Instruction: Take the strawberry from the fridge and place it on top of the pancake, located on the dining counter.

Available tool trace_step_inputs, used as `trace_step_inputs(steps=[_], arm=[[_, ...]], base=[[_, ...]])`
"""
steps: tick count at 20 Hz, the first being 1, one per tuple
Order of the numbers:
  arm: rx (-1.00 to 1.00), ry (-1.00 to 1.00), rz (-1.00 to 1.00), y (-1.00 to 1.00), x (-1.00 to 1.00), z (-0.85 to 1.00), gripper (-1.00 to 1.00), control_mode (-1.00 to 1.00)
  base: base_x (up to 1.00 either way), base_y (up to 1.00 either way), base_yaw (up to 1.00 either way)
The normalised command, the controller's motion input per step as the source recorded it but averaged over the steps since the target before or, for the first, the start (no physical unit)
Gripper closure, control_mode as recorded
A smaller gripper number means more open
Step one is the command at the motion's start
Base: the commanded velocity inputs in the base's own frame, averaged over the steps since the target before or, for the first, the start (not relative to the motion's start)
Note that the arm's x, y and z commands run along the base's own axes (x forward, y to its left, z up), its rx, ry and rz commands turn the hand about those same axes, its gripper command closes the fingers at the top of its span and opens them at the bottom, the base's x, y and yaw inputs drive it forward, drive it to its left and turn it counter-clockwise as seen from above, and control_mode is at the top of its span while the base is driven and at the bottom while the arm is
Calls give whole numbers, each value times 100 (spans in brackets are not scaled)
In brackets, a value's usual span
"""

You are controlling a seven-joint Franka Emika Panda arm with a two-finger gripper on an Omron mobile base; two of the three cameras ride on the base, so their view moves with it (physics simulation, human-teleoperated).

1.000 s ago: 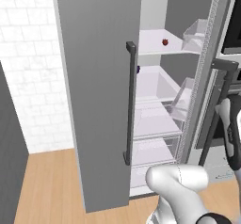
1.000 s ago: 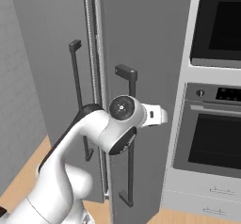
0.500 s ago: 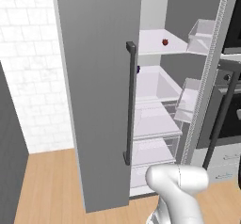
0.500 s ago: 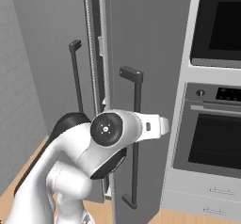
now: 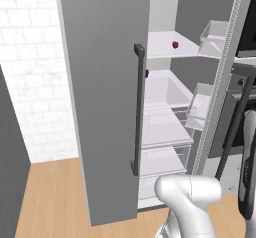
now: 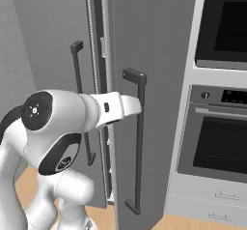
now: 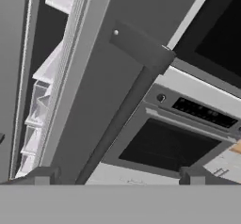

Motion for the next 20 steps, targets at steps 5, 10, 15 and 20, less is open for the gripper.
trace_step_inputs(steps=[5, 10, 15, 20], arm=[[-27, 15, -4, 76, -2, 44, -100, -100], [-27, 23, -7, 81, 3, 22, -100, -100], [-22, 20, -6, 59, 53, 0, -100, -100], [-17, 10, -5, 25, 86, 0, -100, -100]], base=[[0, 0, 0], [0, 0, 0], [0, 0, 0], [0, 0, 0]])
